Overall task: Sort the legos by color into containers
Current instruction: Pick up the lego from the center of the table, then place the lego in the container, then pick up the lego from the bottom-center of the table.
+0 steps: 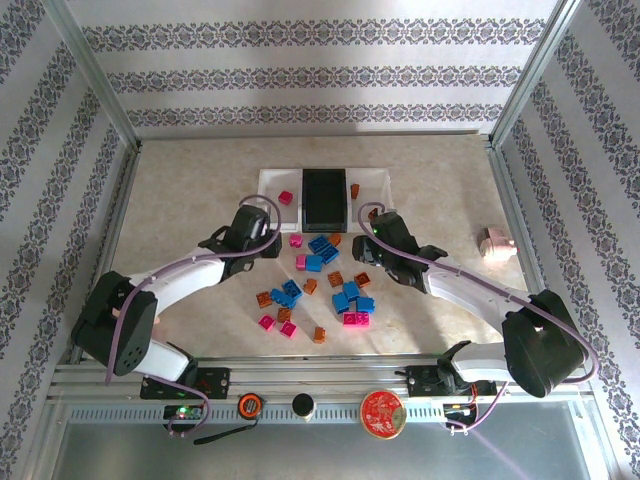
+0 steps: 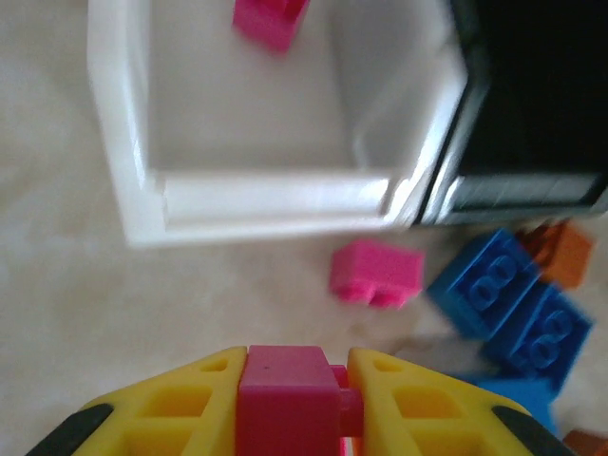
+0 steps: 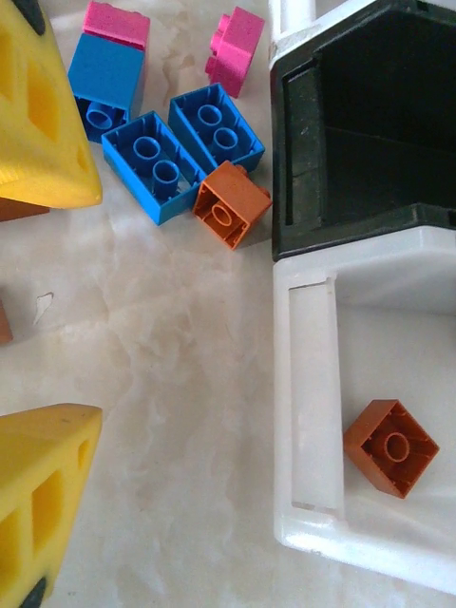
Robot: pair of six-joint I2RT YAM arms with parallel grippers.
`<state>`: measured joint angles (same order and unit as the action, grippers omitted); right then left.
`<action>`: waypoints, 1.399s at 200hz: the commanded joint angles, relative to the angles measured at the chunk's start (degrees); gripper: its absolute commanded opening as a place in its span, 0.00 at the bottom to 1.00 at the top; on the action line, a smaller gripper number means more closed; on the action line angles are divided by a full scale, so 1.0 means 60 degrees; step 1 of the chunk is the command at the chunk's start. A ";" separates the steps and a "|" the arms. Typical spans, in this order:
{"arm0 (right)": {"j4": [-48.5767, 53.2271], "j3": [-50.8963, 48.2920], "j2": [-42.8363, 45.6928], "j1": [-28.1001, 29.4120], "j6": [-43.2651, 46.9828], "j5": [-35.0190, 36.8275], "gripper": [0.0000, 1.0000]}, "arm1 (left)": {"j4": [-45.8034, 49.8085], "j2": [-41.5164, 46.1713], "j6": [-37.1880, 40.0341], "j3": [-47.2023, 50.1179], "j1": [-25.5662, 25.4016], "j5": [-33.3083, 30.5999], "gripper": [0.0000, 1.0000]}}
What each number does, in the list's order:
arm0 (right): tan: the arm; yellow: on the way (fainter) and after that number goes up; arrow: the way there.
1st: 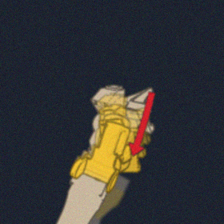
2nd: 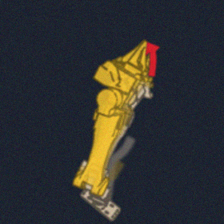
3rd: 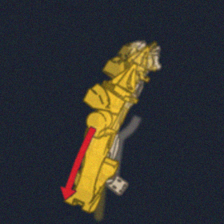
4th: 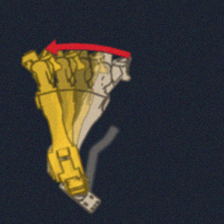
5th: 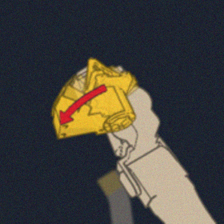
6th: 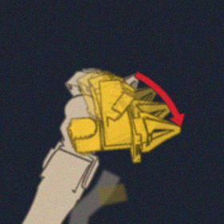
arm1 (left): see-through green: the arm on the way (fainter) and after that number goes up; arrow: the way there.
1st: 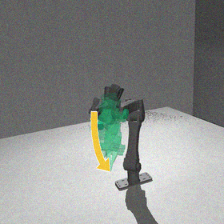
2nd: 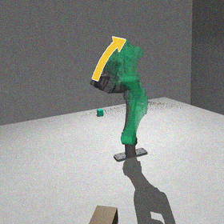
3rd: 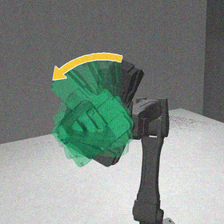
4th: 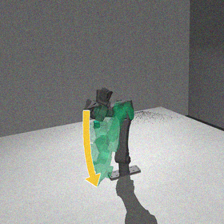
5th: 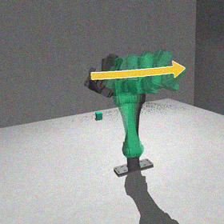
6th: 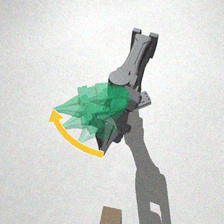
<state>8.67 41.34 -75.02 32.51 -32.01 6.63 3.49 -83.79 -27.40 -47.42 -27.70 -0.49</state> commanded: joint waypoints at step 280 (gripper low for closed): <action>0.1164 -0.0372 0.1378 0.0876 0.1191 -0.1725 0.65 | -0.1224 0.4725 -0.1738 0.2697 0.0504 0.1793 1.00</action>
<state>12.14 36.53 -63.18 33.98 -27.73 -1.15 -1.63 -59.35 -35.18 -36.36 -24.32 8.45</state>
